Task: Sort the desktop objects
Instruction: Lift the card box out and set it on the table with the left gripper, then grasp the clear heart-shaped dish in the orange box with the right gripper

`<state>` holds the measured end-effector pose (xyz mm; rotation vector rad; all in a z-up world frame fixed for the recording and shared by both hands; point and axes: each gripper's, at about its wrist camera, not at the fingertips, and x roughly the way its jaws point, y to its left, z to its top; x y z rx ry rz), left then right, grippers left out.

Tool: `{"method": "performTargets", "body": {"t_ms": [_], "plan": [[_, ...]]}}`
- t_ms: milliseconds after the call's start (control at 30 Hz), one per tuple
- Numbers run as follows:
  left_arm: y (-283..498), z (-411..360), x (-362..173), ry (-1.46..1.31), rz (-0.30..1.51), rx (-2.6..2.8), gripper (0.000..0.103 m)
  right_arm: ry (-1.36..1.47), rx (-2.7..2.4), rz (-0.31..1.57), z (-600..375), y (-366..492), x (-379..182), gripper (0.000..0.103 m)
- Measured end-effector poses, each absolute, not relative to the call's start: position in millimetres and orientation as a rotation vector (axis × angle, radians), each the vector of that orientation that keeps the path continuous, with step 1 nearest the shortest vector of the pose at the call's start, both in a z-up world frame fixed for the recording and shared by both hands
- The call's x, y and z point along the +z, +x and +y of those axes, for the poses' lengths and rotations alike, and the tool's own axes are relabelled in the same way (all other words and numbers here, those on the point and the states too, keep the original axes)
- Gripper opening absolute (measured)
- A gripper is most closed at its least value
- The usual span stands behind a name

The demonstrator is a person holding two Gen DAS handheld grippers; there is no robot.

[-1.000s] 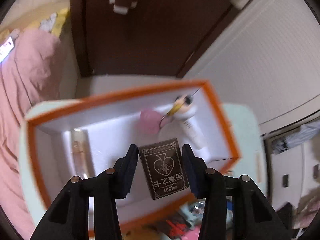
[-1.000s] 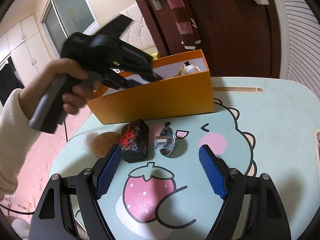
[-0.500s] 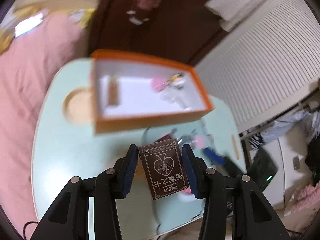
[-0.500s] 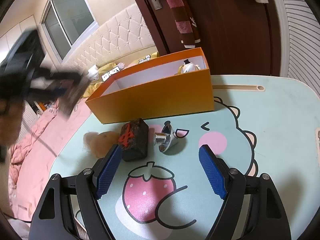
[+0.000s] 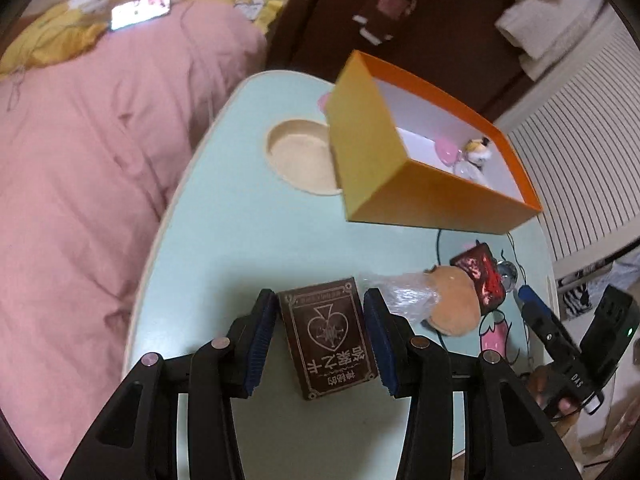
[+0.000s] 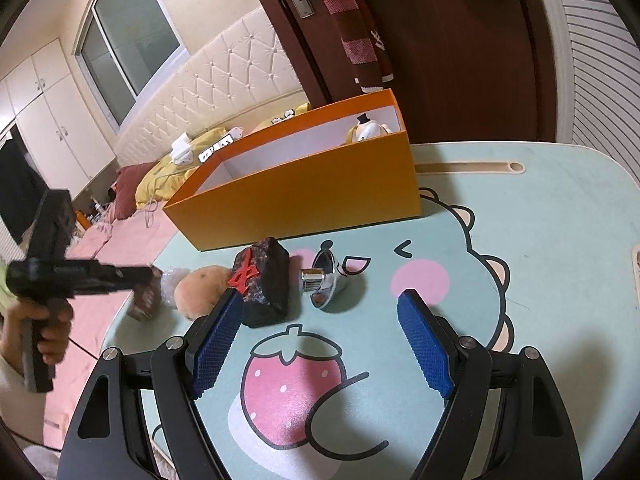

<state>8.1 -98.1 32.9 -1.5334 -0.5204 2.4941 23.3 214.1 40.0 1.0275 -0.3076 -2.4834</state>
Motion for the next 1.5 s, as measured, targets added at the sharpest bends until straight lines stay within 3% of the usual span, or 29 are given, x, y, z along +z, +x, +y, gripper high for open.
{"method": "performTargets", "body": {"t_ms": [167,300,433,567,667,900,1200,1300,1500], "plan": [[7.9,-84.8,33.9,-1.453,-0.495,2.513,0.045,1.037,-2.490,-0.289,213.0,23.5,39.4,0.080],[19.0,-88.6,40.8,-1.269,-0.534,2.639,0.073,1.049,-2.493,-0.299,214.5,21.7,38.5,0.080],[29.1,-101.4,49.6,-1.090,-0.620,2.693,0.075,1.065,-2.491,-0.297,213.9,19.8,40.1,0.080],[40.0,-100.7,55.5,-0.943,-0.536,2.802,0.077,1.081,-2.486,-0.277,211.1,17.8,43.2,0.080],[49.8,-96.7,54.6,-0.822,-0.457,2.866,0.085,1.094,-2.482,-0.263,208.9,16.3,45.5,0.080],[48.0,-106.6,47.9,-0.790,-0.549,2.806,0.085,1.135,-2.469,-0.283,207.5,0.9,71.7,0.080],[46.6,-107.0,38.5,-0.822,-0.593,2.752,0.085,1.160,-2.509,0.000,178.3,-61.5,127.2,0.079],[47.0,-107.5,36.9,-0.831,-0.606,2.745,0.085,1.283,-2.459,0.061,166.4,-99.3,123.0,0.059],[46.3,-112.9,34.6,-0.834,-0.657,2.729,0.085,1.608,-2.247,-0.017,152.2,-164.8,87.4,0.057]]}}
